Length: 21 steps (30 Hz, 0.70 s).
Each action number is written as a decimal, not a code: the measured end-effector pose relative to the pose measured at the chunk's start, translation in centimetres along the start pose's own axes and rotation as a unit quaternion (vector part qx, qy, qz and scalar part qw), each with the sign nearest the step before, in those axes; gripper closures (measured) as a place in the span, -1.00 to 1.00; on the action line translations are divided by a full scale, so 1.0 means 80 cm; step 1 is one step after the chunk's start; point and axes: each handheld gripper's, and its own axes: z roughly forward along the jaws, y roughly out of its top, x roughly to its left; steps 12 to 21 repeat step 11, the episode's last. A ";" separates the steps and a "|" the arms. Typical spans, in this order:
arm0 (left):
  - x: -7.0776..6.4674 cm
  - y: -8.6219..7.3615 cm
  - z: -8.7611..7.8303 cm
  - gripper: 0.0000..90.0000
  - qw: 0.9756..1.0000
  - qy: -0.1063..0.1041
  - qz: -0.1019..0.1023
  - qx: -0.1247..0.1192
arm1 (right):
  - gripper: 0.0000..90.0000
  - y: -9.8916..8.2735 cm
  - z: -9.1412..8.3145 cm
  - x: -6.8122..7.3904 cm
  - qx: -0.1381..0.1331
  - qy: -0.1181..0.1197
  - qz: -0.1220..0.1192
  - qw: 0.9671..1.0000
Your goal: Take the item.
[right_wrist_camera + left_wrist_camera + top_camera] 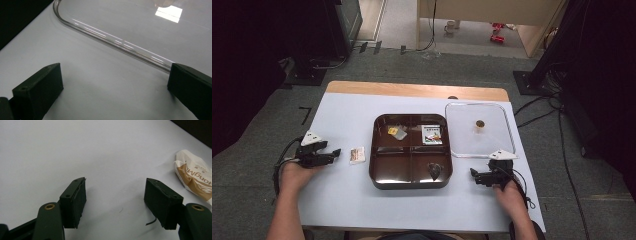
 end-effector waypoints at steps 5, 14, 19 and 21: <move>0.000 0.000 0.000 -0.25 1.000 0.000 0.000 0.000 | -1.00 0.000 0.000 0.000 0.000 0.000 0.000 1.000; -0.001 0.000 0.000 -0.25 1.000 0.002 0.000 -0.001 | -1.00 0.000 0.000 0.000 0.000 0.000 0.000 1.000; -0.001 0.000 0.000 -0.25 1.000 0.002 0.000 -0.001 | -1.00 0.000 0.000 0.000 0.000 0.000 0.000 1.000; -0.001 0.000 0.000 -0.25 1.000 0.002 0.000 -0.001 | -1.00 0.000 0.000 0.000 0.000 0.000 0.000 1.000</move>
